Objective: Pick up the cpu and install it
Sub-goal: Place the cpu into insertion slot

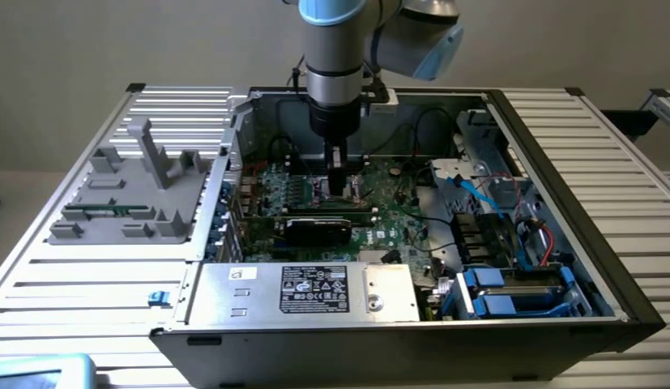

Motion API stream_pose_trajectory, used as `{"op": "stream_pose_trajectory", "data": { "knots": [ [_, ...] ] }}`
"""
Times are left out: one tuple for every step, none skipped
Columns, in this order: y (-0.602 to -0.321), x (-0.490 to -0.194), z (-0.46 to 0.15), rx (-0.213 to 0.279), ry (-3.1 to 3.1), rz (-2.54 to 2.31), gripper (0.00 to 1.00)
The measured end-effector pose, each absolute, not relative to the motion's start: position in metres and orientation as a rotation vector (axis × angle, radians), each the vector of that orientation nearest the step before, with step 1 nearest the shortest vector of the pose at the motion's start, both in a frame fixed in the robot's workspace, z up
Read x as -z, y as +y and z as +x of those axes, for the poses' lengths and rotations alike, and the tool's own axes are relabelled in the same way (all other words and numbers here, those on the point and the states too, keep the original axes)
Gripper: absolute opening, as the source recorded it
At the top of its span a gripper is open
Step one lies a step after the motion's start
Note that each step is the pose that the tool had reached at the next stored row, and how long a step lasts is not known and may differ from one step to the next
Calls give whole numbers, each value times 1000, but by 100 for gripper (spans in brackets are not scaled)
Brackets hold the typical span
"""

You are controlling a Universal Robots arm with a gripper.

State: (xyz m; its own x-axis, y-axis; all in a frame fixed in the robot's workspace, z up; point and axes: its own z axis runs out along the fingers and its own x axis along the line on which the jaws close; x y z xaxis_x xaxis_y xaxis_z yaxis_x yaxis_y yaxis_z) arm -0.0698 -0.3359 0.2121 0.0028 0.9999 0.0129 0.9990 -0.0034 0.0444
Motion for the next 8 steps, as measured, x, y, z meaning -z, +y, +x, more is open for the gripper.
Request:
{"op": "stream_pose_trajectory", "data": {
  "knots": [
    [-336, -214, -70, -63, 2202, 2209, 63],
    [-336, -215, -70, -63, 2202, 2209, 63],
    [-336, -216, -70, -64, 2202, 2209, 63],
    [-336, -218, -70, -64, 2202, 2209, 63],
    [-336, -220, -70, -64, 2202, 2209, 63],
    [-336, -223, -70, -65, 2202, 2209, 63],
    [-336, -226, -70, -65, 2202, 2209, 63],
    [-336, -230, -70, -65, 2203, 2209, 63]
  ]
}}
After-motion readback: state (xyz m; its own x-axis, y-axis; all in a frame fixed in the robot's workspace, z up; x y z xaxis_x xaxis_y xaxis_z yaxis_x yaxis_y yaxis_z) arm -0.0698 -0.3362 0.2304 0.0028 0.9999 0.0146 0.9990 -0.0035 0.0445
